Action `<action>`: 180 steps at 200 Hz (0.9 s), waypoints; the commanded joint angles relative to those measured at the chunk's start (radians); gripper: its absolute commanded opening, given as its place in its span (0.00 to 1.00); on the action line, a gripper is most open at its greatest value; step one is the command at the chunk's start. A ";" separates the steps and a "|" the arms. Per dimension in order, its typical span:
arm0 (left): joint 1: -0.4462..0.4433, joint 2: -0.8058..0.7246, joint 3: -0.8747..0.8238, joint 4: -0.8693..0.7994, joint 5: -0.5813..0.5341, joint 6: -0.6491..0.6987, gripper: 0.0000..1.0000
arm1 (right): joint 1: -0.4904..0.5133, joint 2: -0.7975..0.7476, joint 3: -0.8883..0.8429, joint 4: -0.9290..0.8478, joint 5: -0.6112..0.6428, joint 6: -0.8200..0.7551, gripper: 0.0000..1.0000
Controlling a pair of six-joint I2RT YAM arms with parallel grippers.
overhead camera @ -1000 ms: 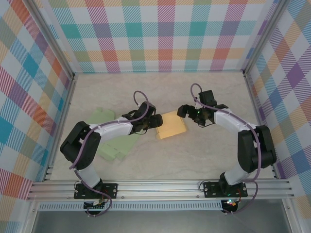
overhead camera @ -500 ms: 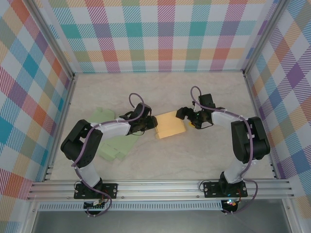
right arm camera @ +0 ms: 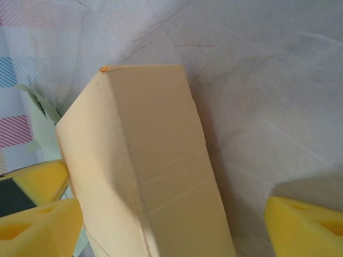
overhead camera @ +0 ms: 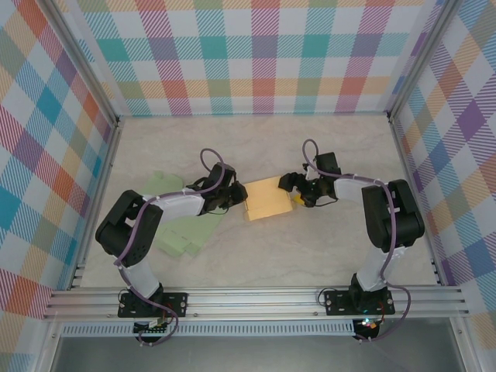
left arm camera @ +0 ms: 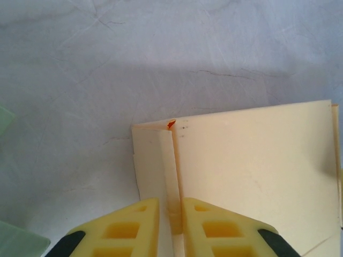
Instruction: Fold the paper box
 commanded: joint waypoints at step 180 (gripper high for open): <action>0.025 -0.158 -0.089 -0.033 -0.055 0.068 0.29 | -0.003 0.030 -0.085 0.285 -0.237 0.130 0.39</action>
